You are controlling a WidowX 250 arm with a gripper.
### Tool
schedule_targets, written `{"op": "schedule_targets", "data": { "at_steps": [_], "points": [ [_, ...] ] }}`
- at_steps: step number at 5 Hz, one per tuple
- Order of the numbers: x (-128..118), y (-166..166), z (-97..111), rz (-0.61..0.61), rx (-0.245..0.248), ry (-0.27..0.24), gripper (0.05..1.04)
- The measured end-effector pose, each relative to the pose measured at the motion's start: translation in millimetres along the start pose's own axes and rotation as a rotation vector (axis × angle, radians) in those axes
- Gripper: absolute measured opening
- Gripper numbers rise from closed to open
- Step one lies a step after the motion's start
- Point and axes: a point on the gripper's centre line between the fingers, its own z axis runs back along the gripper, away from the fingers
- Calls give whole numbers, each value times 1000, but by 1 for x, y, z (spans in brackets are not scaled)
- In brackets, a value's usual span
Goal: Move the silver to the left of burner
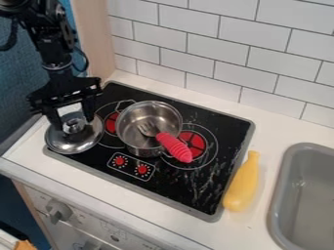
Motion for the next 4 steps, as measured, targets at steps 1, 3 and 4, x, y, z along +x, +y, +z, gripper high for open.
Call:
{"op": "schedule_targets", "data": {
  "at_steps": [1,3,4],
  "points": [
    [0,0,10,12,-2,-15,1005],
    [-9,-6,36,-115,25,-28,1000],
    [2,-34,54,-304,-12,-87,1000]
  ]
}}
